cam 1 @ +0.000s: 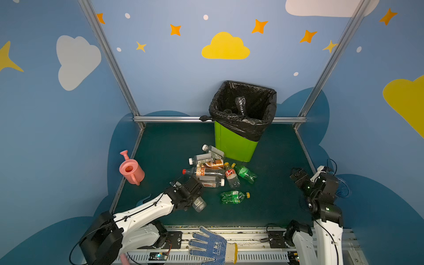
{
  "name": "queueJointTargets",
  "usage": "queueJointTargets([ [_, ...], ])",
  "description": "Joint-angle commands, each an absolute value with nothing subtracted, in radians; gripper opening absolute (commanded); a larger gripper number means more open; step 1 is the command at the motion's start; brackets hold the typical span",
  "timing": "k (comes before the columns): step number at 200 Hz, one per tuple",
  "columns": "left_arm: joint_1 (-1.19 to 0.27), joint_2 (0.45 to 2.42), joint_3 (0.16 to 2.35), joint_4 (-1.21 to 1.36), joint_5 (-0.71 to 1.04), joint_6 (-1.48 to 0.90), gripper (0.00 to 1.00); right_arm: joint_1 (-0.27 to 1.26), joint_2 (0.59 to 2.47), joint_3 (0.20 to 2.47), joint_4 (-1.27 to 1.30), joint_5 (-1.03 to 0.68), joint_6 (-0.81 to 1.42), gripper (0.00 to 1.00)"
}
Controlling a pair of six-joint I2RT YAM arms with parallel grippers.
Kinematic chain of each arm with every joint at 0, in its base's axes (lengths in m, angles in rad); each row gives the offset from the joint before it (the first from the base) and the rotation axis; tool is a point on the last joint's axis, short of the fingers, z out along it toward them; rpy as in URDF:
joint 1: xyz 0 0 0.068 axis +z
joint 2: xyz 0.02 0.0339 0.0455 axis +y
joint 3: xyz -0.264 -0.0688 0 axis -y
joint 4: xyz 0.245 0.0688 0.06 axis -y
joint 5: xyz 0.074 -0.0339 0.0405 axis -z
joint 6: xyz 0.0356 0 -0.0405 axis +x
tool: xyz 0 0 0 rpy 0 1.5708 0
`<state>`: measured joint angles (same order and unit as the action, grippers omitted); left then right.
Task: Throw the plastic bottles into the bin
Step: 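Grasp the white-capped clear bottle with the left gripper while the right gripper lowers, then lift the white-capped bottle with the left gripper and release it into the bin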
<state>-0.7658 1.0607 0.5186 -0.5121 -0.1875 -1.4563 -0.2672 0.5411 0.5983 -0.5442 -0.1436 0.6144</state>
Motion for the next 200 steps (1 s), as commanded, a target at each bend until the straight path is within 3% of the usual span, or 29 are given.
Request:
queueJointTargets([
  [1,-0.740,1.001,0.456,-0.525,-0.199,-1.341,0.62,-0.272,0.545,0.596,-0.553,-0.162,0.633,0.98],
  [34,-0.715,0.968,0.454,-0.575,-0.176,-1.251,0.66,-0.273,0.545,0.594,-0.552,-0.172,0.650,0.98],
  [109,-0.677,0.986,0.523,-0.617,-0.126,-1.134,0.94,-0.275,0.540,0.591,-0.566,-0.175,0.657,0.98],
  [200,-0.557,1.021,0.526,-0.587,0.113,-1.005,0.96,-0.276,0.558,0.589,-0.563,-0.185,0.663,0.98],
])
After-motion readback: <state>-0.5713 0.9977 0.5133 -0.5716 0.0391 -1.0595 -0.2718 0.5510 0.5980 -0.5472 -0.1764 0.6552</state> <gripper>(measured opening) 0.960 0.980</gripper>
